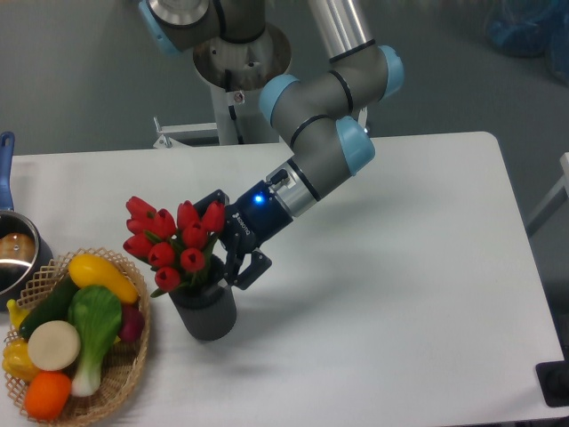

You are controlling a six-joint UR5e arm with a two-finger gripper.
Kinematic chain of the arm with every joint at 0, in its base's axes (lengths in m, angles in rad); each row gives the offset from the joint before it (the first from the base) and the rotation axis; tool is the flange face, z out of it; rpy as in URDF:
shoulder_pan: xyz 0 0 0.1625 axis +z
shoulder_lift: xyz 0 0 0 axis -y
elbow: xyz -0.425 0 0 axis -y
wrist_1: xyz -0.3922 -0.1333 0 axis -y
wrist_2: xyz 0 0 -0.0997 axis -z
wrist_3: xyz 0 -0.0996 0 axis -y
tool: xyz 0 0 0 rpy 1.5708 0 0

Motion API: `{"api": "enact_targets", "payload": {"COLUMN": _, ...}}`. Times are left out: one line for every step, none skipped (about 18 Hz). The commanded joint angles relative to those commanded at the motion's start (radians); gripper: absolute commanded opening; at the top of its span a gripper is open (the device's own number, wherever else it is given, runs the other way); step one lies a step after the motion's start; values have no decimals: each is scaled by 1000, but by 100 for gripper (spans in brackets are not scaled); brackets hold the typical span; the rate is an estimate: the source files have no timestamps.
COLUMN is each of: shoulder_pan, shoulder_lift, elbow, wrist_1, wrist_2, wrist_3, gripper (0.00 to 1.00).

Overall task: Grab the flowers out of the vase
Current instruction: 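Close the gripper on the tulip stems and tilt the bouquet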

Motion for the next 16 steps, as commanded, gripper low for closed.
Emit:
{"api": "enact_targets", "payload": {"shoulder_pan": -9, "shoulder_lift": -6, "elbow": 8, "wrist_1": 0, "wrist_2": 0, "wrist_3": 0, "gripper": 98}}
{"api": "enact_targets", "payload": {"shoulder_pan": -9, "shoulder_lift": -6, "elbow": 9, "wrist_1": 0, "wrist_2": 0, "wrist_3": 0, "gripper": 98}}
{"api": "enact_targets", "payload": {"shoulder_pan": -11, "shoulder_lift": -6, "elbow": 11, "wrist_1": 0, "wrist_2": 0, "wrist_3": -2, "gripper": 98}}
{"api": "enact_targets", "payload": {"shoulder_pan": -11, "shoulder_lift": -6, "elbow": 12, "wrist_1": 0, "wrist_2": 0, "wrist_3": -3, "gripper": 97}}
{"api": "enact_targets", "payload": {"shoulder_pan": -15, "shoulder_lift": -5, "elbow": 12, "wrist_1": 0, "wrist_2": 0, "wrist_3": -6, "gripper": 94}}
{"api": "enact_targets", "payload": {"shoulder_pan": -15, "shoulder_lift": -5, "elbow": 12, "wrist_1": 0, "wrist_2": 0, "wrist_3": -9, "gripper": 86}}
{"api": "enact_targets", "payload": {"shoulder_pan": -15, "shoulder_lift": -6, "elbow": 12, "wrist_1": 0, "wrist_2": 0, "wrist_3": -8, "gripper": 80}}
{"api": "enact_targets", "payload": {"shoulder_pan": -15, "shoulder_lift": -8, "elbow": 11, "wrist_1": 0, "wrist_2": 0, "wrist_3": -6, "gripper": 76}}
{"api": "enact_targets", "payload": {"shoulder_pan": -15, "shoulder_lift": -8, "elbow": 9, "wrist_1": 2, "wrist_2": 0, "wrist_3": -2, "gripper": 73}}
{"api": "enact_targets", "payload": {"shoulder_pan": -15, "shoulder_lift": -6, "elbow": 6, "wrist_1": 2, "wrist_2": 0, "wrist_3": 0, "gripper": 70}}
{"api": "enact_targets", "payload": {"shoulder_pan": -15, "shoulder_lift": -5, "elbow": 5, "wrist_1": 3, "wrist_2": 0, "wrist_3": -2, "gripper": 66}}
{"api": "enact_targets", "payload": {"shoulder_pan": -15, "shoulder_lift": -5, "elbow": 2, "wrist_1": 3, "wrist_2": 0, "wrist_3": 0, "gripper": 62}}
{"api": "enact_targets", "payload": {"shoulder_pan": -14, "shoulder_lift": -3, "elbow": -1, "wrist_1": 3, "wrist_2": 0, "wrist_3": 2, "gripper": 56}}
{"api": "enact_targets", "payload": {"shoulder_pan": -14, "shoulder_lift": -3, "elbow": -4, "wrist_1": 5, "wrist_2": 0, "wrist_3": 2, "gripper": 51}}
{"api": "enact_targets", "payload": {"shoulder_pan": -14, "shoulder_lift": -3, "elbow": -6, "wrist_1": 5, "wrist_2": 0, "wrist_3": 2, "gripper": 49}}
{"api": "enact_targets", "payload": {"shoulder_pan": -14, "shoulder_lift": -3, "elbow": -6, "wrist_1": 5, "wrist_2": 0, "wrist_3": 2, "gripper": 47}}
